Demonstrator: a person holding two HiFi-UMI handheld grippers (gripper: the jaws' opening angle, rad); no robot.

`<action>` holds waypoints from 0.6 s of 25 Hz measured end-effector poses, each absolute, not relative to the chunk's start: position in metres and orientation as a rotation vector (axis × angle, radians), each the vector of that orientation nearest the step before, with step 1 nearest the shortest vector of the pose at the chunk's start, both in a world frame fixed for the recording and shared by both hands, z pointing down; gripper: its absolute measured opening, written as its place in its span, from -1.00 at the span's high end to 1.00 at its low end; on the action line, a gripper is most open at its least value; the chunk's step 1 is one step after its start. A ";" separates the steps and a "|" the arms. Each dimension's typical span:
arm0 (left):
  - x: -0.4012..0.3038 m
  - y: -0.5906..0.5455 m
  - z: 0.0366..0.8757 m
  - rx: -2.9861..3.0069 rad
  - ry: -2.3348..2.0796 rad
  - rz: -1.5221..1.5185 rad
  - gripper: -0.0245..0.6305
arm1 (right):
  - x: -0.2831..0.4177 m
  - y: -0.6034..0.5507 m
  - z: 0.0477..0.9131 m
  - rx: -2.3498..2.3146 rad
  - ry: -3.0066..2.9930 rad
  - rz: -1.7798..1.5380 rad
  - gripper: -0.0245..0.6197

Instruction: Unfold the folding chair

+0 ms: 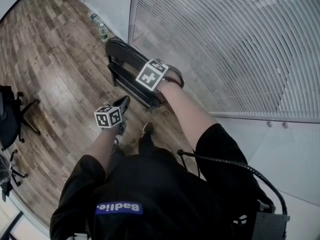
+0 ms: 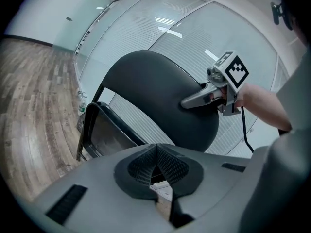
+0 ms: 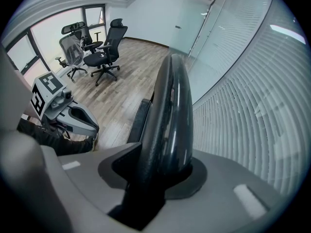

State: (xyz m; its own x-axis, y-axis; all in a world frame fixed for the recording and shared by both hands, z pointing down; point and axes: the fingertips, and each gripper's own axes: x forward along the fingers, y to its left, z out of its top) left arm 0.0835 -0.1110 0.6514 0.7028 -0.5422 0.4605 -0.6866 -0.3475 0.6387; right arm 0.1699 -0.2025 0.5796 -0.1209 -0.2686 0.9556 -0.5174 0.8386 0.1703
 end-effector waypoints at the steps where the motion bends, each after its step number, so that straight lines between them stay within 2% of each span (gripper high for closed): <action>1: 0.085 -0.114 0.654 2.023 -0.941 0.200 0.91 | 0.170 -0.203 0.580 0.612 -1.714 0.237 0.51; 15: 0.095 -0.134 0.684 1.887 -0.955 0.110 0.90 | 0.168 -0.201 0.581 0.610 -1.716 0.231 0.50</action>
State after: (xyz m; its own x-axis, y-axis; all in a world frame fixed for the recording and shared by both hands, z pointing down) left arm 0.0955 -0.1338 0.6837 0.6867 -0.5664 0.4556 -0.6552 -0.2110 0.7254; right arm 0.1681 -0.2011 0.5808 -0.1221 -0.2706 0.9549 -0.5130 0.8408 0.1726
